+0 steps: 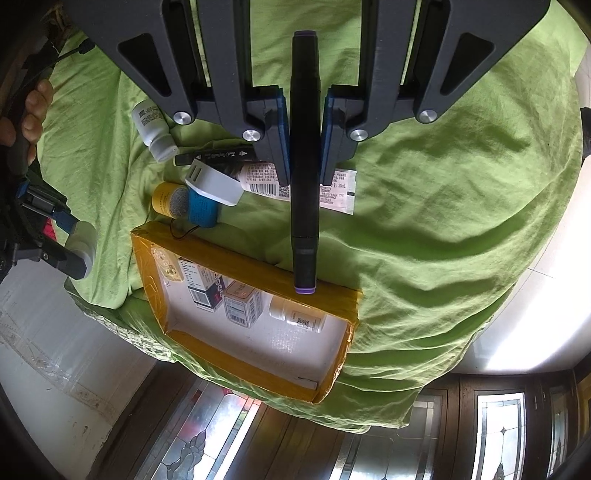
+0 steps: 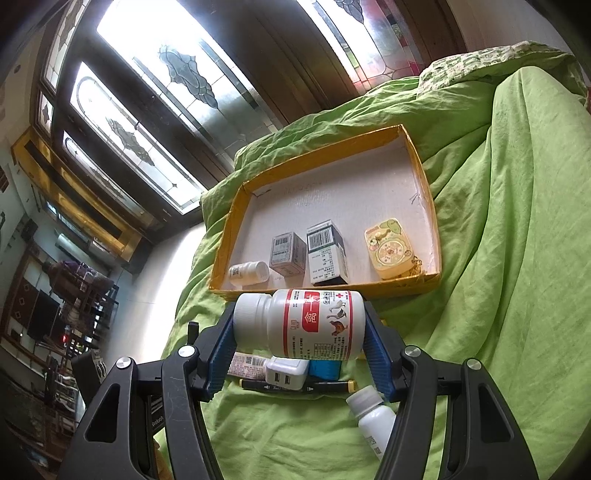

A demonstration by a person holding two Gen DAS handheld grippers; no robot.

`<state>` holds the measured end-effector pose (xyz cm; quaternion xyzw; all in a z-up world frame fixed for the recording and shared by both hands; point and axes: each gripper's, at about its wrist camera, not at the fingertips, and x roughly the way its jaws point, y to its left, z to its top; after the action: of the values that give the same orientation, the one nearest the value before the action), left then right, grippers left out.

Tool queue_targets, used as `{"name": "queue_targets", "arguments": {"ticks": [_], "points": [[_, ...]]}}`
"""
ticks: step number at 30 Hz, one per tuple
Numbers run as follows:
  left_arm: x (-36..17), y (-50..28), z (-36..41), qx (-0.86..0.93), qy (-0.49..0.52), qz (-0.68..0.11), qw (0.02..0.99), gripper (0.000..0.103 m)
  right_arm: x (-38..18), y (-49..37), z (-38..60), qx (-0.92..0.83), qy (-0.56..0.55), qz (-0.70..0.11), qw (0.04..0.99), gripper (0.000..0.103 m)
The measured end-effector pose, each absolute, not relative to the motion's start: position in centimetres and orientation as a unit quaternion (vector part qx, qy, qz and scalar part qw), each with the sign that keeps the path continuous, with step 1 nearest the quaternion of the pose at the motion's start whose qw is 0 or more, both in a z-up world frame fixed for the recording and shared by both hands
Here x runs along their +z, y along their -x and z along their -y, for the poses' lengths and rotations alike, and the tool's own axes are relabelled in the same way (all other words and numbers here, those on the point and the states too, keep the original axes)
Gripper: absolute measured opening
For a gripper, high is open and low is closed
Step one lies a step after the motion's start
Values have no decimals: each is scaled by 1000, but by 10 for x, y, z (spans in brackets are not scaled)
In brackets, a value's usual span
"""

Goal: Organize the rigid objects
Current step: 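Lift the red-labelled bottle and black marker above the duvet toward the tray, then carry the bottle and marker over the tray and lower them inside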

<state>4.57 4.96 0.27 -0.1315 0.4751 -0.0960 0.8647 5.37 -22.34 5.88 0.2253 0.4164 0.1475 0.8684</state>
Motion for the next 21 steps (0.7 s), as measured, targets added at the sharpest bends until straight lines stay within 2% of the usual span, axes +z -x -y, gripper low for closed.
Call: {"name": "queue_targets", "arguments": {"ticks": [11,21], "points": [[25,-86,-28,-123,135,-468,865,12,66,-83,239,128,-250,-401,872,58],[29,-149,-20,-131,155,-466,861,12,50,-106,245,113,-254,-417,865,58]]}}
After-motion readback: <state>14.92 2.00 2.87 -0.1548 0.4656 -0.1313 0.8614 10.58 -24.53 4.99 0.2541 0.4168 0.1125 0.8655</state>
